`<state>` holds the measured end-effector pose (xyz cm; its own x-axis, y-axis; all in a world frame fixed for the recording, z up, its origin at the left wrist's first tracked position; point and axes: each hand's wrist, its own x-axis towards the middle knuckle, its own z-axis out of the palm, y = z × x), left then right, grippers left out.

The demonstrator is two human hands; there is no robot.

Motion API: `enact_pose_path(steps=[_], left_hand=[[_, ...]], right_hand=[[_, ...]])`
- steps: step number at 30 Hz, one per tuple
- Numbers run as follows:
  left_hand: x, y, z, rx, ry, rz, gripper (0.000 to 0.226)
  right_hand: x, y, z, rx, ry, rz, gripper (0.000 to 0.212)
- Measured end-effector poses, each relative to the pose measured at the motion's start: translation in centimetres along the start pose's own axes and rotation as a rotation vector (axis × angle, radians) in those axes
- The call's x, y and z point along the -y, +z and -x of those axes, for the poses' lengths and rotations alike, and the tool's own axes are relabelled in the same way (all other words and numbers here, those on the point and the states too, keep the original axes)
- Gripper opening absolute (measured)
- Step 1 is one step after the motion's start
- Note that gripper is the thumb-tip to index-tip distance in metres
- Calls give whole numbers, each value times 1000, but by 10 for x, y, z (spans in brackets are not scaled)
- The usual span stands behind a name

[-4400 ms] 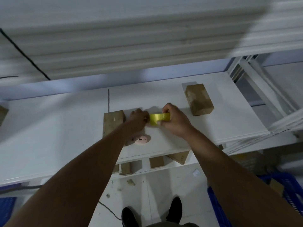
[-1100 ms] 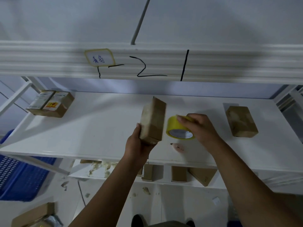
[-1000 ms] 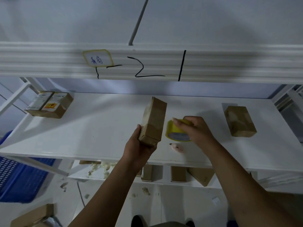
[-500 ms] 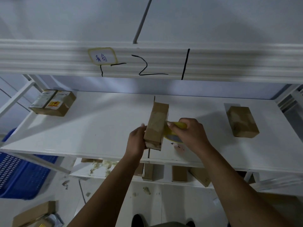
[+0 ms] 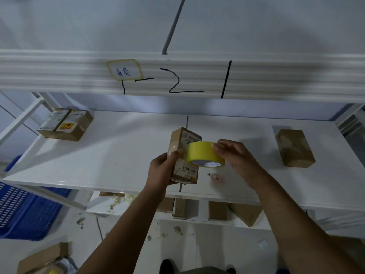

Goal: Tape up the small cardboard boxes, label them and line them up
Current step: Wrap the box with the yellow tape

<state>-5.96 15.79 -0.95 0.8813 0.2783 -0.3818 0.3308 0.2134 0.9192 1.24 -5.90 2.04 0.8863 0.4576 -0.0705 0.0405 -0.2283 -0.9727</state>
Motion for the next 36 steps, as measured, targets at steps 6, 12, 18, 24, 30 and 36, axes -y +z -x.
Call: enact_pose_path(steps=[6, 12, 18, 24, 30, 36], left_hand=[[-6, -10, -1, 42, -77, 190, 47], [-3, -11, 3, 211, -135, 356, 52], [3, -3, 2, 279, -230, 484, 45], [8, -1, -10, 78, 70, -305, 53], [-7, 6, -3, 128, 66, -285, 73], [-18, -5, 2, 332, -143, 242, 55]], right_hand=[[-11, -10, -2, -178, -32, 326, 62], [-26, -6, -1, -141, 74, 316, 60], [-13, 6, -5, -93, 114, 244, 54], [-14, 15, -2, -237, 113, 349, 61], [6, 24, 2, -195, 3, 518, 53], [12, -7, 9, 25, -107, -72, 88]])
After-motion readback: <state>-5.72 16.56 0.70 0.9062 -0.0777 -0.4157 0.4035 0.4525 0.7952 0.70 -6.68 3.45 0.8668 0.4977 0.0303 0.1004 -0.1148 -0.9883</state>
